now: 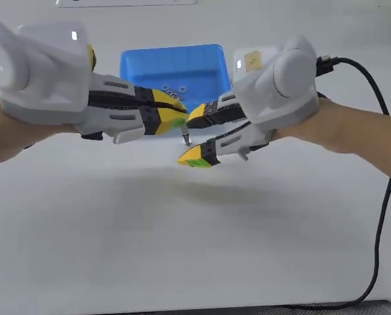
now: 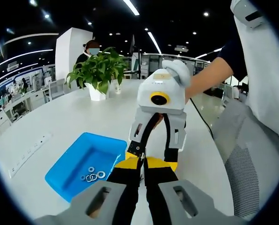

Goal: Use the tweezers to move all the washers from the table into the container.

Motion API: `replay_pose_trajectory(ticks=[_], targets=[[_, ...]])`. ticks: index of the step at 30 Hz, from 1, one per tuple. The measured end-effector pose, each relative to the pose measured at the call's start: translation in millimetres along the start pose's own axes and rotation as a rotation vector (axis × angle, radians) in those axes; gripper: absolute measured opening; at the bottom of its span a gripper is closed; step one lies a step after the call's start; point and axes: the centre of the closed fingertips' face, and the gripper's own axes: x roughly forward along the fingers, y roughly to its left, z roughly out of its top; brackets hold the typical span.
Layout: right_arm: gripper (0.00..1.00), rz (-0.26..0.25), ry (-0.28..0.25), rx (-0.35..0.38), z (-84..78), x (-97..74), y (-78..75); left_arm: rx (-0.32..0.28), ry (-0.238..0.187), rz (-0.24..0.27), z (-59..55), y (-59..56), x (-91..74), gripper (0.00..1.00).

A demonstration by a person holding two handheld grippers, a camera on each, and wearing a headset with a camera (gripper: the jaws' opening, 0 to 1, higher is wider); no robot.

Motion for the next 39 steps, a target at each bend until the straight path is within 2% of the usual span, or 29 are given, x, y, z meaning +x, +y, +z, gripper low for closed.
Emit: replay_pose_trajectory(ticks=[5,7,8,9,12,20,21,22,24,27,28,29,30,31,33,39], targets=[[0.21,0.016,-0.005,-0.018,3.4,3.9,-5.8,-0.001,0.0,-0.002,-1.1,1.8,0.0,0.06],[0.16,0.009,-0.002,-0.021,2.7,3.6,-10.0,0.002,0.001,-0.004,-1.1,1.1,0.4,0.06],[0.12,-0.003,-0.004,-0.019,2.1,2.6,-17.1,0.002,0.002,-0.006,-0.9,0.5,0.7,0.06],[0.12,0.015,-0.009,0.003,2.0,3.1,-14.8,0.0,0.002,-0.004,-0.9,0.9,0.7,0.06],[0.12,0.018,-0.016,-0.008,1.8,2.8,-14.1,-0.001,0.001,-0.002,-0.8,1.8,0.8,0.06],[0.1,-0.006,-0.051,-0.011,2.6,1.6,-14.0,-0.01,0.004,0.012,-4.2,9.3,-0.5,0.06],[0.1,-0.011,-0.049,-0.018,2.8,1.4,-13.8,-0.03,-0.001,0.014,-4.9,11.0,-0.5,0.07],[0.1,-0.016,-0.048,-0.018,3.1,1.3,-12.9,-0.105,-0.013,0.009,-6.2,11.0,-0.4,0.07],[0.1,-0.029,-0.048,-0.015,3.5,1.2,-13.7,-0.078,-0.009,0.021,-8.9,15.2,-0.5,0.08],[0.09,-0.025,-0.052,-0.011,4.6,1.5,-10.1,-0.081,0.005,0.024,-11.8,14.9,0.7,0.09],[0.09,-0.024,-0.061,-0.007,6.1,1.6,-8.5,-0.106,0.005,0.019,-12.7,14.4,0.7,0.09],[0.09,-0.02,-0.067,-0.005,7.4,1.6,-6.7,-0.168,-0.01,0.004,-11.9,11.8,0.6,0.1],[0.09,-0.022,-0.068,-0.005,8.2,1.6,-6.0,-0.177,-0.014,0.001,-11.9,12.3,-0.3,0.12],[0.09,-0.023,-0.068,-0.006,9.0,1.3,-5.8,-0.148,-0.001,0.013,-14.4,15.2,-1.5,0.12],[0.09,-0.026,-0.075,-0.004,12.5,-0.5,-6.0,-0.149,0.013,0.019,-16.0,14.1,-1.9,0.15],[0.09,-0.038,-0.062,-0.009,15.5,-4.8,-7.0,-0.165,-0.009,0.058,-13.1,18.8,-11.3,0.2]])
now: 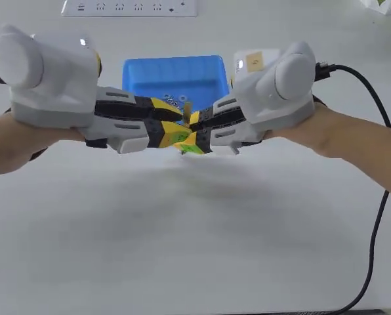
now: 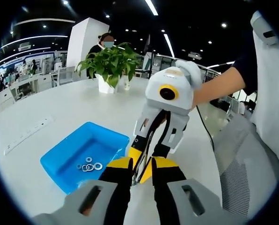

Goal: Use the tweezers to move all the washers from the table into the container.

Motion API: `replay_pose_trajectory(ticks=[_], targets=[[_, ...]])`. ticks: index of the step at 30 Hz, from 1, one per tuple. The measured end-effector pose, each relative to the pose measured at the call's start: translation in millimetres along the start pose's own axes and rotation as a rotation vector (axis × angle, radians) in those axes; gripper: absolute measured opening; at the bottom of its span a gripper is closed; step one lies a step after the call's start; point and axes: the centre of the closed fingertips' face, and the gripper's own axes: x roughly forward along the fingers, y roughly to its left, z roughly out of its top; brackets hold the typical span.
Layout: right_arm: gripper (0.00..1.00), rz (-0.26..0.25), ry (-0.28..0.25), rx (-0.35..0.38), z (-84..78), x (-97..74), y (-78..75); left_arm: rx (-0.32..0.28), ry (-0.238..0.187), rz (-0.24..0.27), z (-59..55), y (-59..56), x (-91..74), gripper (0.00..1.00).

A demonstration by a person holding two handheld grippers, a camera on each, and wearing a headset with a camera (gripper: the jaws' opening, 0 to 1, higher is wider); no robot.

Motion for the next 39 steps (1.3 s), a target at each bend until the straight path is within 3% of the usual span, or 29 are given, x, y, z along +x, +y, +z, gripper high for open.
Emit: replay_pose_trajectory(ticks=[8,14,17,22,27,31,39], targets=[[0.09,-0.009,0.019,-0.017,10.1,-7.2,3.4,0.007,-0.021,0.041,6.0,-5.2,-14.0,0.24],[0.09,-0.024,0.01,-0.013,17.6,-13.3,1.5,0.039,0.003,0.087,3.3,-4.3,-29.5,0.3],[0.09,-0.03,0.011,-0.016,20.8,-18.1,2.4,0.029,-0.035,0.11,9.0,-5.6,-37.2,0.32],[0.09,-0.031,0.005,-0.031,28.8,-25.5,3.3,0.025,-0.014,0.156,2.3,-4.8,-44.8,0.42],[0.09,-0.034,0.002,-0.045,38.2,-32.5,-0.5,0.035,0.01,0.155,-2.7,-8.4,-52.5,0.44],[0.09,-0.033,-0.001,-0.066,48.3,-37.5,-7.4,0.021,-0.027,0.17,2.1,-8.1,-59.3,0.5],[0.09,-0.07,-0.025,-0.106,71.2,-45.0,-41.1,0.01,-0.021,0.21,-6.8,-5.9,-66.4,0.62]])
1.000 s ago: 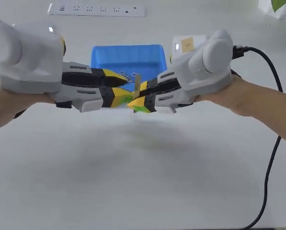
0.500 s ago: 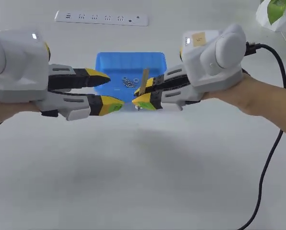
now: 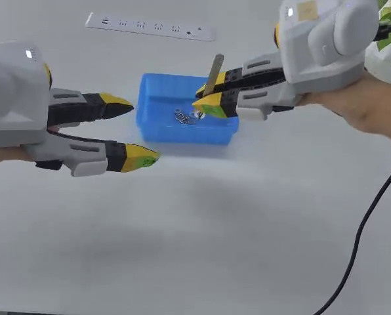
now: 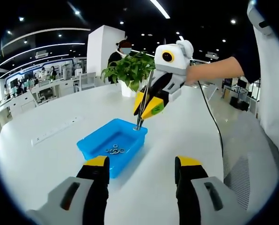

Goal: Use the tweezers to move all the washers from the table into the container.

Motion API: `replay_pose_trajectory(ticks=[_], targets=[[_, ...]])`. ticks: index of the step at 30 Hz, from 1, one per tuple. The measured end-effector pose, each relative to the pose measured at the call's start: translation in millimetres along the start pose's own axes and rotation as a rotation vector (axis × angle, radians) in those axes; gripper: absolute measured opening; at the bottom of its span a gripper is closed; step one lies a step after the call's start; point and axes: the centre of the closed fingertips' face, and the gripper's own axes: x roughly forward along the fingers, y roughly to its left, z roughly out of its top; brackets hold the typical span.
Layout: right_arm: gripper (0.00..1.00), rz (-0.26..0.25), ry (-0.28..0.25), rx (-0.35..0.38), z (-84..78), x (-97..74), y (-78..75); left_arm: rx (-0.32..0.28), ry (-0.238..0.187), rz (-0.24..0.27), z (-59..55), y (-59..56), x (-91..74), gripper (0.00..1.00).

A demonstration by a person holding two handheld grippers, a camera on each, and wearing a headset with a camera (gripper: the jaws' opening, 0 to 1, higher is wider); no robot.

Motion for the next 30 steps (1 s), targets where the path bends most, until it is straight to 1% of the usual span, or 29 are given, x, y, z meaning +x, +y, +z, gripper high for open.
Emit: replay_pose_trajectory(ticks=[4,6,7,9,10,13,15,16,18,19,20,23,24,26,28,30], targets=[[0.09,-0.007,0.012,-0.012,-0.9,7.3,-14.4,-0.006,-0.002,0.0,-1.0,1.2,-0.8,0.65],[0.09,-0.014,0.024,-0.016,-3.8,12.9,-21.9,-0.015,-0.011,-0.011,0.2,0.2,-0.6,0.68],[0.09,-0.018,0.025,-0.014,-4.0,14.1,-23.8,-0.016,-0.013,-0.014,0.6,0.0,-0.6,0.7],[0.09,-0.032,0.009,0.006,-3.5,23.5,-33.3,0.0,-0.026,-0.019,3.6,-0.4,-0.6,0.73],[0.09,-0.037,0.009,0.008,-4.3,26.6,-36.2,-0.007,-0.026,-0.024,3.7,-0.2,-1.0,0.74],[0.09,-0.04,0.009,0.019,-9.0,37.0,-41.8,-0.008,-0.027,-0.019,2.8,4.3,-5.0,0.77],[0.09,-0.045,0.031,0.023,-19.0,44.9,-47.3,-0.011,-0.027,-0.013,2.8,5.9,-7.2,0.78],[0.09,-0.047,0.045,0.021,-23.6,48.3,-46.1,-0.013,-0.029,-0.012,2.4,6.3,-7.9,0.79],[0.09,-0.05,0.067,0.031,-33.4,53.7,-48.3,-0.024,-0.029,-0.008,1.1,6.8,-8.8,0.8],[0.09,-0.048,0.073,0.036,-37.1,56.0,-48.8,-0.024,-0.027,0.0,0.0,7.7,-9.8,0.8],[0.09,-0.039,0.092,0.042,-43.8,59.4,-48.3,-0.024,-0.025,0.006,-1.1,8.6,-10.9,0.8],[0.09,-0.032,0.131,0.028,-53.6,65.6,-45.3,-0.027,-0.026,0.007,-5.4,10.3,-15.6,0.8],[0.09,-0.026,0.145,0.013,-56.4,67.2,-43.5,-0.026,-0.024,0.007,-6.5,11.0,-16.4,0.79],[0.09,-0.018,0.139,0.025,-55.6,69.3,-39.7,-0.034,-0.021,0.009,-9.5,14.9,-18.2,0.79],[0.09,-0.018,0.147,0.027,-58.6,71.4,-40.1,-0.039,-0.019,0.016,-10.7,18.1,-19.4,0.79],[0.09,-0.018,0.156,0.033,-62.2,72.6,-40.7,-0.042,-0.031,0.021,-7.2,16.2,-18.7,0.79]])
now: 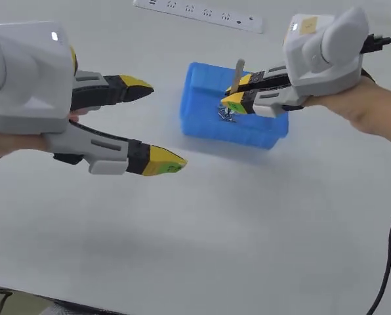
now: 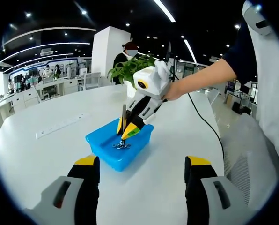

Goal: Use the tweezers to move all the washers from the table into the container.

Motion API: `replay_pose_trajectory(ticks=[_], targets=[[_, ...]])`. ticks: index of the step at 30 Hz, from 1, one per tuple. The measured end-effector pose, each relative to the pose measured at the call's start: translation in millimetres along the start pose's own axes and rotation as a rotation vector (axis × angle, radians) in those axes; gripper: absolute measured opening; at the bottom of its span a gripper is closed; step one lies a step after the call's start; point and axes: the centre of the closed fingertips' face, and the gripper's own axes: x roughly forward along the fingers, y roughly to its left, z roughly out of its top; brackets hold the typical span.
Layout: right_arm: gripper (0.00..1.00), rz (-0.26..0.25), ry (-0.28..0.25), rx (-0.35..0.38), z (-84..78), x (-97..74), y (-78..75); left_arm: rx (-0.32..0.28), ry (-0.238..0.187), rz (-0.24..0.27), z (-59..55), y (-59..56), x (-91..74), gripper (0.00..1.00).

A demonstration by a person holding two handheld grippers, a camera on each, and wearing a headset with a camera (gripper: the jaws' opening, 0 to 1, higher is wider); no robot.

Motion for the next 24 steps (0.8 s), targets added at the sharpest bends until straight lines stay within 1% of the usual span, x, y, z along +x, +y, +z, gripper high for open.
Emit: replay_pose_trajectory(ticks=[2,5,9,12,17,18,22,23,24], targets=[[0.09,-0.003,0.009,-0.005,-2.1,0.0,0.2,-0.004,-0.008,-0.003,1.7,-1.9,0.8,0.8],[0.09,-0.002,0.017,0.008,-3.4,-1.4,1.4,-0.007,-0.005,-0.005,1.2,-4.7,3.8,0.81],[0.1,-0.004,0.023,0.002,-3.3,-4.2,3.1,-0.011,0.003,0.001,-0.8,-2.8,7.1,0.84],[0.1,-0.003,0.034,0.003,-4.9,-5.7,3.8,-0.014,-0.005,0.0,2.0,-2.8,7.7,0.83],[0.1,-0.01,0.033,0.014,-4.6,-7.7,3.1,-0.024,-0.015,0.003,5.5,-4.6,8.3,0.84],[0.1,-0.014,0.036,0.011,-5.4,-7.0,0.0,-0.024,-0.015,0.006,5.8,-4.6,8.3,0.84],[0.09,-0.012,0.027,0.012,-1.8,-8.9,2.0,-0.023,-0.013,0.004,7.1,-5.8,9.5,0.84],[0.08,-0.012,0.024,-0.01,0.7,-9.6,3.5,-0.019,-0.015,0.006,7.8,-4.8,10.0,0.84],[0.08,-0.012,0.024,-0.016,1.8,-10.2,4.6,-0.02,-0.016,0.005,8.2,-4.2,11.0,0.83]])
